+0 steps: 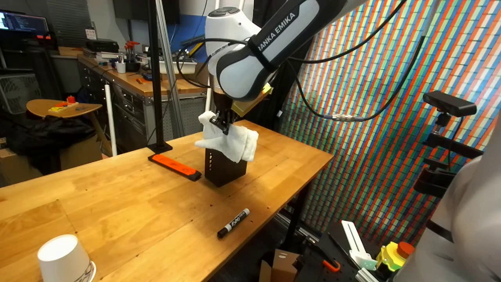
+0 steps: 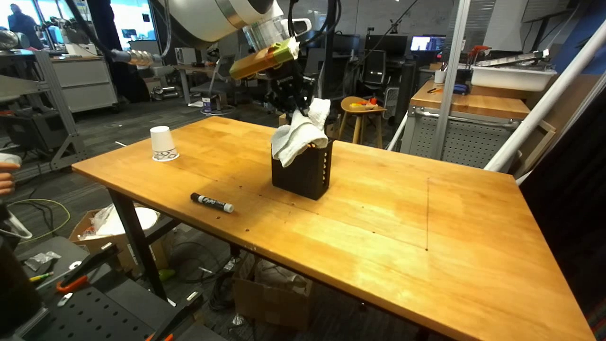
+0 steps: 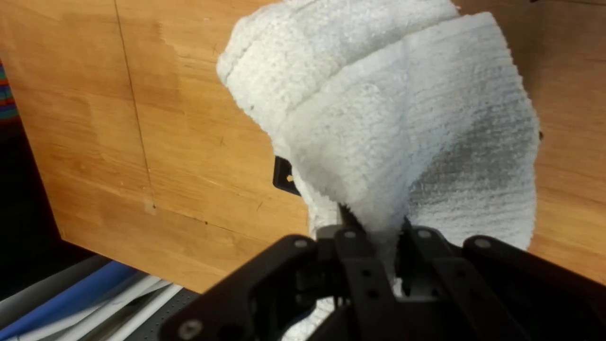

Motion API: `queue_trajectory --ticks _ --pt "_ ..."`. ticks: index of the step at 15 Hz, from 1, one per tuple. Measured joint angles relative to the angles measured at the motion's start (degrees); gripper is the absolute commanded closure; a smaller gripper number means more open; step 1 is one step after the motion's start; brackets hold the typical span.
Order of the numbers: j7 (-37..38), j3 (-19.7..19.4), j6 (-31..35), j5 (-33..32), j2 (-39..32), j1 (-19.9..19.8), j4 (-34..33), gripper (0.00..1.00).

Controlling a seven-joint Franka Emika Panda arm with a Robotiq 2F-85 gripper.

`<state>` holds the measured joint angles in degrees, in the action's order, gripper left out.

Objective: Pick up the white towel from the table and put it in the black basket.

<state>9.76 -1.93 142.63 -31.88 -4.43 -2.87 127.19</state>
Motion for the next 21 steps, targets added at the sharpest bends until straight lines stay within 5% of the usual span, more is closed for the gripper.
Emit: queue_trajectory --ticks 9,21 --pt "-1.56 -2.29 2.95 2.04 -10.15 0.04 -2.20 0.96" --pt "-27.88 1.88 3.82 28.97 -13.49 -4.35 -3.16 0.96"
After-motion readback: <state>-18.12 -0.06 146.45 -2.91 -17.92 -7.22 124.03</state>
